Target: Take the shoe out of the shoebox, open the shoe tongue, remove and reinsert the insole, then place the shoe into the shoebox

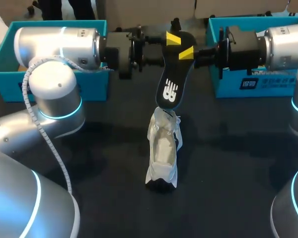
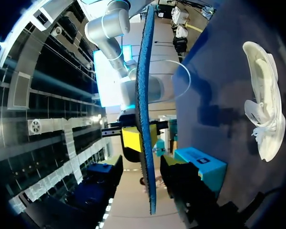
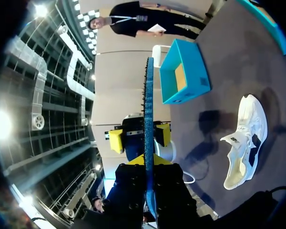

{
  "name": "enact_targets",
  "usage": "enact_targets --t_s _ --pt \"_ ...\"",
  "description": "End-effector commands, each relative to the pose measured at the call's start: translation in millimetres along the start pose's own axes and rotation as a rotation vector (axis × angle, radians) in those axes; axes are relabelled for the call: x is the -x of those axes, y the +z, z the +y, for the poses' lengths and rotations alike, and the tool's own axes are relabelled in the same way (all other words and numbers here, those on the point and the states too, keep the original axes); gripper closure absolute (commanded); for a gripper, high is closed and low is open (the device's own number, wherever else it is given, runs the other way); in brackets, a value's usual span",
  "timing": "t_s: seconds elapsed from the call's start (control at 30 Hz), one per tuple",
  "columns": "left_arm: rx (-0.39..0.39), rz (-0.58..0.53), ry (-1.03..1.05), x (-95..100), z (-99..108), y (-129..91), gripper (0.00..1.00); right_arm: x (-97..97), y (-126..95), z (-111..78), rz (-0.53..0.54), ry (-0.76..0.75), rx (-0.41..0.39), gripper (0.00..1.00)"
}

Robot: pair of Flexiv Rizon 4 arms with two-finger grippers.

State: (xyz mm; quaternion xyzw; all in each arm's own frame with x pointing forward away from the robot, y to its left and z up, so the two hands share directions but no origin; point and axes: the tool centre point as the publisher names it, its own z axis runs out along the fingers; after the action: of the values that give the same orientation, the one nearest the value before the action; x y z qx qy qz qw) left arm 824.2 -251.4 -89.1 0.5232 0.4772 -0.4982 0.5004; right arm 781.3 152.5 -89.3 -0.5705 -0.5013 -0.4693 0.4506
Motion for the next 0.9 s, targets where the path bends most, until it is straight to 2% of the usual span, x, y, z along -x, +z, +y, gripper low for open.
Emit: enact_targets --t_s 0.03,0.23,0.3,0.4,0.57,0.6,0.63,0.67,0.9 --pt "-0.002 0.0 -0.001 -2.4 1 1 0.57 -1.7 1 -1.9 -0.007 0.001 0.005 1.0" --pt "0.003 0.002 -0.015 -4.4 -1 1 0.7 -3.1 1 -2.5 -0.011 -0.002 0.002 1.0" --pt "0.001 0.003 -0.017 -5.1 -2 2 0.78 -3.0 1 -3.2 -0.012 -0.003 0.001 1.0" --pt "-0.003 0.005 -0.021 -5.6 -4 2 0.98 -3.3 2 -4.3 -0.011 -0.004 0.0 1.0" --pt "-0.002 0.006 -0.035 -6.8 -7 3 1.0 -2.4 1 -6.8 -0.01 -0.006 0.003 1.0" --pt "-0.002 0.007 -0.036 -7.0 -7 3 1.0 -1.9 1 -7.3 -0.01 -0.006 0.003 0.86" --pt "-0.002 0.007 -0.04 -7.2 -8 3 1.0 -1.2 0 -8.1 -0.009 -0.007 0.004 0.37" --pt "0.001 0.007 -0.049 -7.6 -8 2 1.0 -0.7 0 -8.7 -0.011 -0.009 0.0 0.0" --pt "0.009 0.015 -0.078 -11.8 -13 -2 1.0 1.1 -8 -15.6 -0.032 -0.054 -0.006 0.0"
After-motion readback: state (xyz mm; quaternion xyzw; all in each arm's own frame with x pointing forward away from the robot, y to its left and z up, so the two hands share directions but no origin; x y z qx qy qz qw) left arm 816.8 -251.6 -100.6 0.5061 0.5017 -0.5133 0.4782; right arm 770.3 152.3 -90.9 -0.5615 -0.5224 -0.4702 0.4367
